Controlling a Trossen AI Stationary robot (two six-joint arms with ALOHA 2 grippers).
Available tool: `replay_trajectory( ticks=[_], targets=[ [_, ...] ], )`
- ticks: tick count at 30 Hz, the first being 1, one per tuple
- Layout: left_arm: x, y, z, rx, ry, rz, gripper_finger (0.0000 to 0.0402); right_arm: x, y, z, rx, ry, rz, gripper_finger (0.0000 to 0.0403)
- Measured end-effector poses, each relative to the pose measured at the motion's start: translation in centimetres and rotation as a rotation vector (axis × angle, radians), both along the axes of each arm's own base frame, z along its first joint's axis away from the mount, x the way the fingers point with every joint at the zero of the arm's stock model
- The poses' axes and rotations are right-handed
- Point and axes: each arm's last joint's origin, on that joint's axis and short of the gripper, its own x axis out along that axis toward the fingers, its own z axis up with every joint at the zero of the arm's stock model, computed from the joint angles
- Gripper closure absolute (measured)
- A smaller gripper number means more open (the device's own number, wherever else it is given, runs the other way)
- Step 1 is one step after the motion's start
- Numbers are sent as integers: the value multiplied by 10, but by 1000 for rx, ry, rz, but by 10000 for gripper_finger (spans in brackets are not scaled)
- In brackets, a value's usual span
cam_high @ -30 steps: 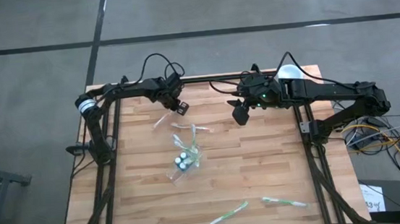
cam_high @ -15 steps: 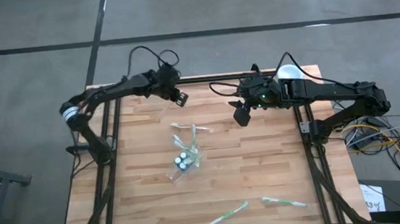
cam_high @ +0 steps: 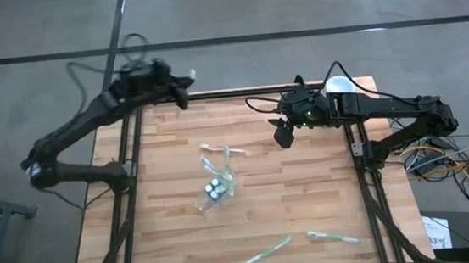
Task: Pick & Place toothbrushing station
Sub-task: Put the orange toothbrush into the transparent organizer
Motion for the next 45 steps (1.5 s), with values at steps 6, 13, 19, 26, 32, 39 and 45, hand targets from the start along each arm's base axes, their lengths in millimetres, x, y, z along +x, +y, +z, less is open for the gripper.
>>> replay_trajectory(
  ticks=[6,13,19,26,32,39,45],
  targets=[
    [-38,-35,24,103,-165,-41,385,0,0,0,1,-2,-1,234],
    [-51,-62,12,195,-259,-147,386,0,0,0,-1,-2,0,234],
    [-49,-76,-10,246,-368,-231,387,0,0,0,1,-4,-1,234],
    [-52,-88,-39,245,-415,-290,387,0,0,0,1,-5,-2,234],
    [-55,-100,-51,244,-428,-414,387,0,0,0,0,-5,-1,234],
    [-62,-115,-48,250,-470,-758,387,0,0,0,0,-6,-1,234],
    [-67,-123,-58,284,-483,-904,387,0,0,0,0,-6,-1,234]
  ],
)
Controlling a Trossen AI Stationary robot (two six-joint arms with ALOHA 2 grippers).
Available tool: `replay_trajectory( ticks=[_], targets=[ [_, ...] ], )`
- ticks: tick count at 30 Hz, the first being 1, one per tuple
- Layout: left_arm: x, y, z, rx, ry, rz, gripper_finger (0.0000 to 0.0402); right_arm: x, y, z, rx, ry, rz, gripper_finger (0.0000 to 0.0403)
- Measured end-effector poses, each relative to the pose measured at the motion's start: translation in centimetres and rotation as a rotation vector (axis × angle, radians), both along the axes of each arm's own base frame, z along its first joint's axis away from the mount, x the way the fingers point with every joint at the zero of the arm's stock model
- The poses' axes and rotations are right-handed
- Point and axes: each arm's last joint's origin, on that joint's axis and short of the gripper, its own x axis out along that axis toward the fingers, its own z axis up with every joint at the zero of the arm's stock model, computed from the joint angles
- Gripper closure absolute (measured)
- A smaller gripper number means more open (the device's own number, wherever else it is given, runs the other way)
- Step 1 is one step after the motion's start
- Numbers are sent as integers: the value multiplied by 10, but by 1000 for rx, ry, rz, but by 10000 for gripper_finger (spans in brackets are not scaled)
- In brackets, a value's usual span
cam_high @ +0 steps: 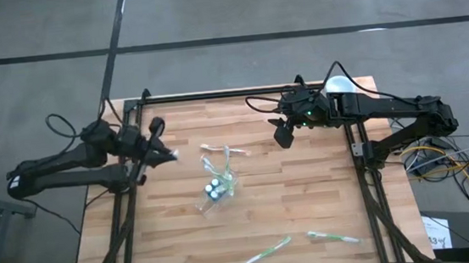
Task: Pick & Place toothbrushing station
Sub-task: Put the orange toothbrush into the transparent organizer
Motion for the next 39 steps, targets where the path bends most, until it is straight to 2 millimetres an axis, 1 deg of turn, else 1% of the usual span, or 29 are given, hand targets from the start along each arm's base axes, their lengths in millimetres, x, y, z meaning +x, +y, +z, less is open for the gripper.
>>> replay_trajectory(
  ticks=[3,8,10,14,17,21,29,33,39],
  targets=[
    [2,-2,-10,16,-53,-49,387,0,0,0,0,0,0,234],
    [4,-5,-36,7,-121,-114,387,0,0,0,0,0,0,234],
    [4,-5,-49,-12,-119,-122,387,0,0,0,0,0,0,234],
    [6,-5,-73,-65,-57,-132,382,0,0,0,0,0,0,234],
    [6,-6,-83,-91,-27,-141,381,0,0,0,0,0,0,234],
    [6,-8,-85,-93,-25,-167,380,0,0,0,0,0,0,234],
    [6,-17,-75,-81,-75,-228,379,0,0,0,0,0,0,234],
    [12,-21,-71,-86,-66,-225,379,0,0,0,0,0,0,234],
    [25,-23,-67,-39,-55,-230,381,0,0,0,0,0,0,234]
  ],
)
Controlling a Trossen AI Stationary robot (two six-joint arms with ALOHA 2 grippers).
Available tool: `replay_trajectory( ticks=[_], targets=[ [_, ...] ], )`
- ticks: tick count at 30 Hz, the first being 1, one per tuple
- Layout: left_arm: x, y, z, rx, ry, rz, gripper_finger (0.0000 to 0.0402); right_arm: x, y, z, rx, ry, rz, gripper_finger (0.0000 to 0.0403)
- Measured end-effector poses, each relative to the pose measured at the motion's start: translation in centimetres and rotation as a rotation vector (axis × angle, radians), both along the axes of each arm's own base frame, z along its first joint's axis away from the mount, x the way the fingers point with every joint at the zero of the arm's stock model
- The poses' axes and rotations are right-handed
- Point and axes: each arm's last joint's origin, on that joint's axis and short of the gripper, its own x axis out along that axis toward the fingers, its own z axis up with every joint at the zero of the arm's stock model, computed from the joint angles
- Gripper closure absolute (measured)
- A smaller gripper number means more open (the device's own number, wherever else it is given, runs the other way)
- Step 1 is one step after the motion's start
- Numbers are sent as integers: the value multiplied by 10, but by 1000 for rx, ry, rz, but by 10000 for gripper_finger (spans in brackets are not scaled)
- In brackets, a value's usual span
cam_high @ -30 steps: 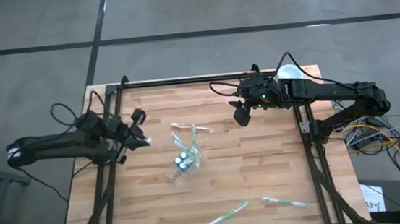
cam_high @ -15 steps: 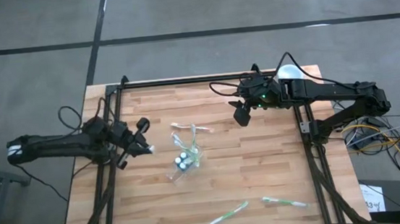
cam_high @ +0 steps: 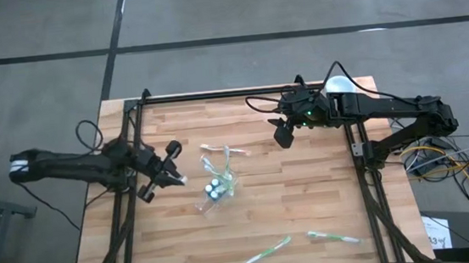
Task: Pick & Place toothbrushing station
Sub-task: Put the orange toothbrush into the transparent organizer
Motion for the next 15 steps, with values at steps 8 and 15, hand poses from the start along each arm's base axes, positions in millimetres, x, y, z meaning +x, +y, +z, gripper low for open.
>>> replay_trajectory(
  ticks=[8,15],
  targets=[
    [21,-10,-14,13,74,-55,379,0,0,0,0,0,0,234],
    [35,-19,-22,11,100,-102,379,0,0,0,0,0,0,234]
  ],
)
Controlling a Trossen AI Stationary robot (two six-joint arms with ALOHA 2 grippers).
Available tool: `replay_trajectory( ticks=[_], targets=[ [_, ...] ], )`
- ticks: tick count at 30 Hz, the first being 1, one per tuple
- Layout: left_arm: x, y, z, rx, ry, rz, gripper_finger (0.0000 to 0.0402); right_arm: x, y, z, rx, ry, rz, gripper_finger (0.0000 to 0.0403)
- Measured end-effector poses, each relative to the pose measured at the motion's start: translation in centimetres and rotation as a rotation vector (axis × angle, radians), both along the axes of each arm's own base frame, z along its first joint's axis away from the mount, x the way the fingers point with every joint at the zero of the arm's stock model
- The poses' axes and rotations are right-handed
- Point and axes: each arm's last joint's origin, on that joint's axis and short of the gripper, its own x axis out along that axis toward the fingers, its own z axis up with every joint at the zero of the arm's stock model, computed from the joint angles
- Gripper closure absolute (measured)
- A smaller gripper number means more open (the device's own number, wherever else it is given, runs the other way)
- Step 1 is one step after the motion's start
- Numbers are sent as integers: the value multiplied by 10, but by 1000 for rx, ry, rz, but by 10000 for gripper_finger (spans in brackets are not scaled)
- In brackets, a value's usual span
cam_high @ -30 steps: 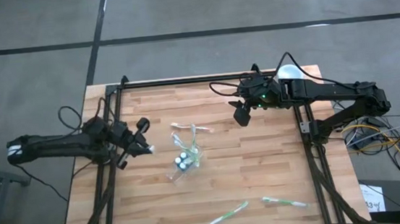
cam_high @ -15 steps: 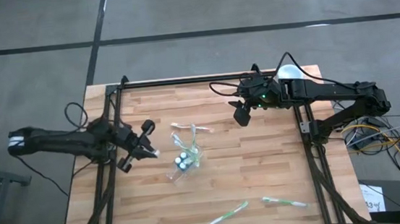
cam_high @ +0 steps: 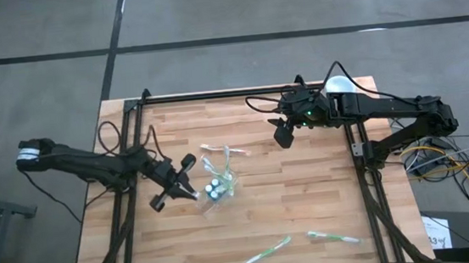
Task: Pick & Place toothbrushing station
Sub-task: Put the orange toothbrush into the transparent organizer
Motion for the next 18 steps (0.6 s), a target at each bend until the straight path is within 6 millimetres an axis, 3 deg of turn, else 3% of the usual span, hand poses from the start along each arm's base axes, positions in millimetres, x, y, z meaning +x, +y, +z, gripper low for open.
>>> replay_trajectory(
  ticks=[18],
  targets=[
    [22,-5,-40,-3,238,-16,378,0,0,0,0,0,0,234]
  ],
)
